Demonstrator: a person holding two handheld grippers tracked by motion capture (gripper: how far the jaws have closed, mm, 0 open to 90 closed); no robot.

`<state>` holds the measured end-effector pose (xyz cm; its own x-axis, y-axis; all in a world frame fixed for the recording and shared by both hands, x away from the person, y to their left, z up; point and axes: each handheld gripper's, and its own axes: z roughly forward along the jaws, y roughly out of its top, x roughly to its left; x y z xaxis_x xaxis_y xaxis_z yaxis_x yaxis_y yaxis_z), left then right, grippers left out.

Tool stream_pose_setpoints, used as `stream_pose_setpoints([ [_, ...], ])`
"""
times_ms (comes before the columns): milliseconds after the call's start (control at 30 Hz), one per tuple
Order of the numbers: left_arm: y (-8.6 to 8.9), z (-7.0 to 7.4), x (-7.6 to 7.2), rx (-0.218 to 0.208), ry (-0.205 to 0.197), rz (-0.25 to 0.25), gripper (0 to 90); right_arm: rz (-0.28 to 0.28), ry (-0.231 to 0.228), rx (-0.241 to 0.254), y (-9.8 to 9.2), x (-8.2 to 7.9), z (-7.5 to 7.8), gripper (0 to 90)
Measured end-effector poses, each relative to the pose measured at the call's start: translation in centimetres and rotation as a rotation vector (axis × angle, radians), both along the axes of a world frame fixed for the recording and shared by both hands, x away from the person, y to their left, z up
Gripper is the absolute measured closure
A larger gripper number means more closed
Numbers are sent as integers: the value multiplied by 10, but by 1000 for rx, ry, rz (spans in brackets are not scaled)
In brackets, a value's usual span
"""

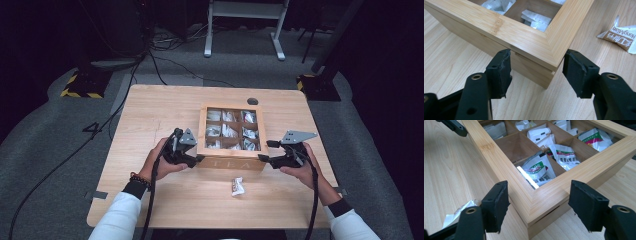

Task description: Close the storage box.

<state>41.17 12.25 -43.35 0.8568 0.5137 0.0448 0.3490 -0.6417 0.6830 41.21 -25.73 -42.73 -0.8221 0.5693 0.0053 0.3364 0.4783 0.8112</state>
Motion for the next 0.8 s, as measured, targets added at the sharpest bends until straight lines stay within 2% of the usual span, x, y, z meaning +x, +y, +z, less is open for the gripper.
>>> stream_pose_setpoints([
  [233, 2, -3, 0, -19, 8, 12, 336, -2, 3, 1, 0, 0, -1, 320],
  [333, 3, -4, -3, -26, -9, 22, 314, -1, 3, -5, 0, 0, -1, 321],
  [500, 2, -3, -6, -17, -36, 39, 228, 0, -11, -19, 1, -2, 1, 340],
  [700, 3, 0, -12, -14, -76, 60, 202, 1, -21, -32, 1, -4, 5, 321],
  [800, 4, 3, -14, -11, -83, 58, 185, 3, -27, -40, 1, -6, 7, 306],
])
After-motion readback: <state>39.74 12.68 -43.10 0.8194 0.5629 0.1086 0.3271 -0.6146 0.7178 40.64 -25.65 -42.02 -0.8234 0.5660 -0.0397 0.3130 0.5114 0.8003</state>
